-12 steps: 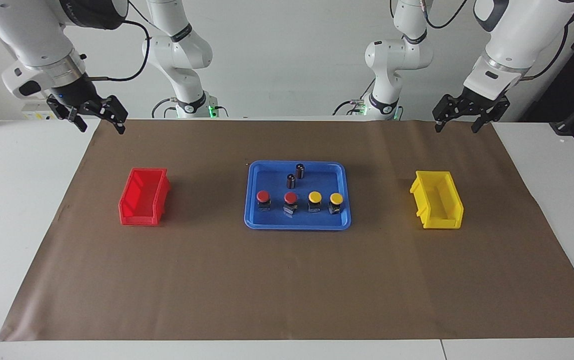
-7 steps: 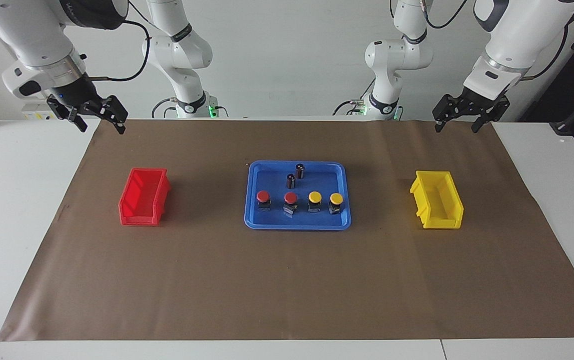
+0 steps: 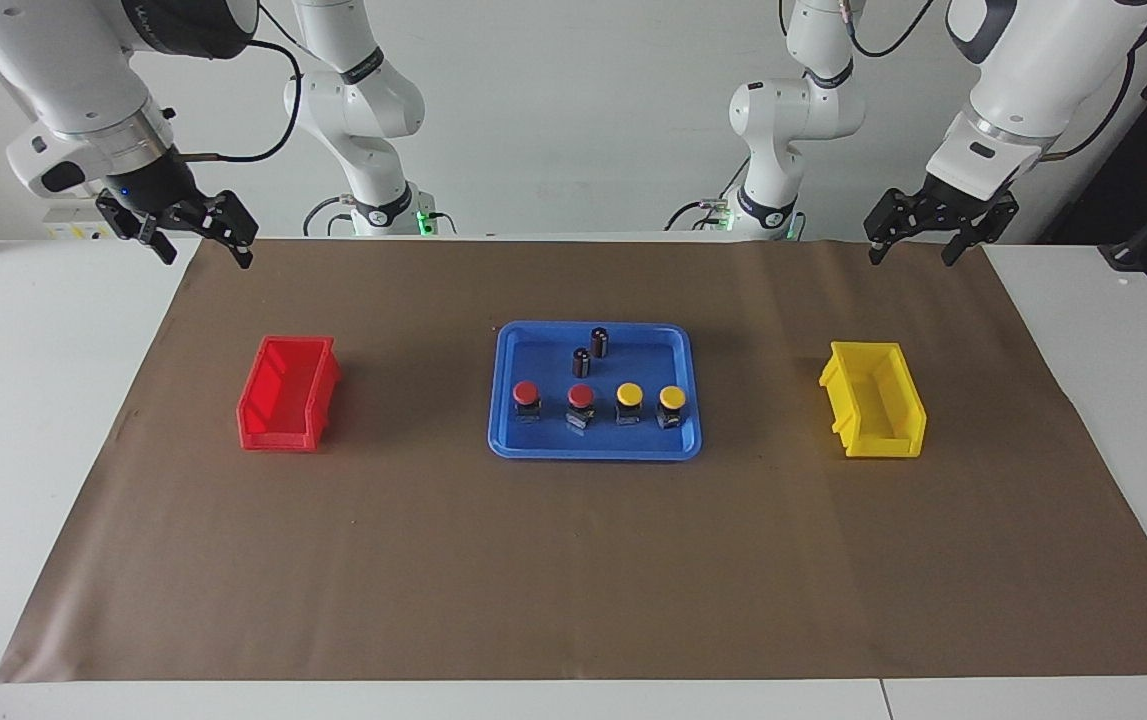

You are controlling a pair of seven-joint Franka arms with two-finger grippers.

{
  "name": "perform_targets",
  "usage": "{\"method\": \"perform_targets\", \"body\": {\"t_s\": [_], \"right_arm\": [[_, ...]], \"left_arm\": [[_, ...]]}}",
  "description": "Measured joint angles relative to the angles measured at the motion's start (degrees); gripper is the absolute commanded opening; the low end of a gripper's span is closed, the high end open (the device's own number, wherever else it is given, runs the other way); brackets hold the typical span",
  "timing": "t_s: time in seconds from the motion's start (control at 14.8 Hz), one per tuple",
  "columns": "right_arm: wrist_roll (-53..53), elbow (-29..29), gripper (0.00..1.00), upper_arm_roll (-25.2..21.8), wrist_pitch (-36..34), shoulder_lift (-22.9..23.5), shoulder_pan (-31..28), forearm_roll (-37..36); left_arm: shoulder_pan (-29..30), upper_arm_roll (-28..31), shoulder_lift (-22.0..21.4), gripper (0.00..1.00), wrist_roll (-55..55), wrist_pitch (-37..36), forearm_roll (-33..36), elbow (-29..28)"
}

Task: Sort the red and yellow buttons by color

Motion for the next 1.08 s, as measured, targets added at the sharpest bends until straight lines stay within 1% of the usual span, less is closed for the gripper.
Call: {"method": "perform_targets", "body": {"t_s": [0.14,0.27,0.34,0.47,0.54,0.68,0.81,0.95,1.02,1.08], "right_arm": [[-0.05,0.0,1.0,0.67,0.07,0.0,0.57,0.0],[0.11,-0.01,1.0,1.13,1.17,0.09,2.5,0.1],[1.31,0.01,1.0,1.21,2.01,0.31,4.08,0.33],[7.77,0.72,1.0,1.35,3.64,1.91,9.14,0.62],[12.13,1.69,1.0,1.47,4.22,3.52,12.35,0.62],[21.22,4.45,1.0,1.7,6.55,8.74,19.26,0.57],[29.93,6.7,1.0,1.77,13.73,15.2,25.42,0.48],[34.83,6.33,1.0,1.72,20.64,20.51,29.54,0.39],[35.93,5.89,1.0,1.7,22.6,22.36,30.8,0.37],[36.67,5.11,0.97,1.69,24.2,23.65,31.52,0.36]], "left_arm": [[0.0,0.0,0.0,1.0,0.0,0.0,0.0,0.0],[0.0,0.0,0.0,1.0,0.0,0.0,0.0,0.0],[0.0,0.0,0.0,1.0,0.0,-0.01,0.0,0.0],[0.0,0.0,0.0,1.0,0.0,-0.01,0.0,0.0],[0.0,-0.03,0.0,1.0,0.0,-0.01,0.0,0.0],[0.0,-0.11,0.0,1.0,0.0,-0.02,0.0,0.0],[0.0,-0.11,0.0,1.0,0.0,-0.02,0.0,0.0],[0.01,-0.1,0.0,1.0,0.0,-0.02,0.0,-0.01],[0.03,-0.08,0.0,1.0,0.0,-0.02,0.0,-0.05],[0.05,-0.06,0.0,1.0,0.0,-0.04,0.0,-0.11]]}}
